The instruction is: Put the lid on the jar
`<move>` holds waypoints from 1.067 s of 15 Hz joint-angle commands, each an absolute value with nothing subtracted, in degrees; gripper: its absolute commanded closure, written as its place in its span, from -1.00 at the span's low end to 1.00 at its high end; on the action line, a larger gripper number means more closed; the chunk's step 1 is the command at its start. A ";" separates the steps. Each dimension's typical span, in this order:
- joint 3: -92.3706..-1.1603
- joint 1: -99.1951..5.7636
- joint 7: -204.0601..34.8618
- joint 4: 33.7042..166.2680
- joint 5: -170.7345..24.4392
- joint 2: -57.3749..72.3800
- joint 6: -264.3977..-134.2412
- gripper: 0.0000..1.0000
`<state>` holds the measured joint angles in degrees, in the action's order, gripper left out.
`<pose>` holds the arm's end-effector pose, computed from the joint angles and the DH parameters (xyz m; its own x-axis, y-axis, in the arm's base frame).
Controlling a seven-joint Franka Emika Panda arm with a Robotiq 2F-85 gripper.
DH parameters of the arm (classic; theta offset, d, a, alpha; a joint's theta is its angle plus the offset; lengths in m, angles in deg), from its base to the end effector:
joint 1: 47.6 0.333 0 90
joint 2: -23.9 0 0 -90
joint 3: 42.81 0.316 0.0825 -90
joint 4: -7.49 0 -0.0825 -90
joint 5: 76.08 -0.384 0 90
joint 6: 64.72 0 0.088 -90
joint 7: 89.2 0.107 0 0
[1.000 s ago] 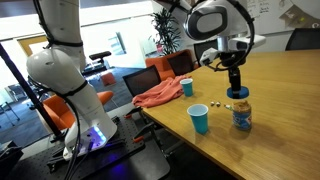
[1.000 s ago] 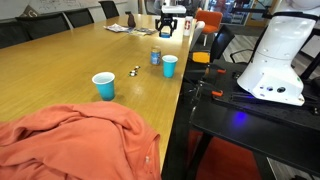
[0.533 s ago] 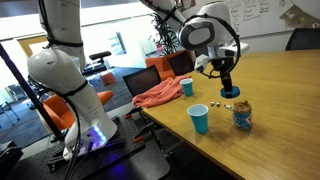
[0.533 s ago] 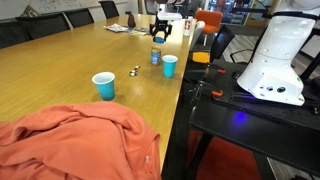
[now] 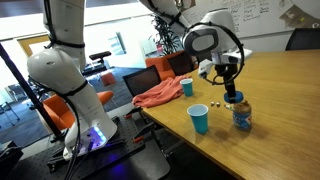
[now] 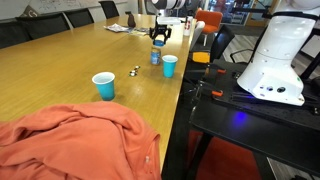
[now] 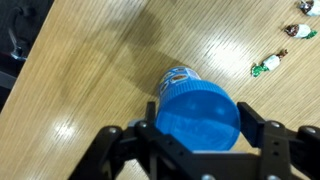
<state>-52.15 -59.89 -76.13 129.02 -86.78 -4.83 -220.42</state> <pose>0.5410 -0.2219 0.1837 0.7280 -0.6784 0.0990 -0.6783 -0.7337 -0.0395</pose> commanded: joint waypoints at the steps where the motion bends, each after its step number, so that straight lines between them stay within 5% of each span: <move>1: -51.36 -60.90 -76.97 125.35 -88.70 -7.35 -220.05 -0.09; 16: -51.40 -61.45 -76.44 119.19 -89.73 -13.22 -217.78 -0.09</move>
<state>-52.15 -60.66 -76.12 120.61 -88.65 -12.88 -219.84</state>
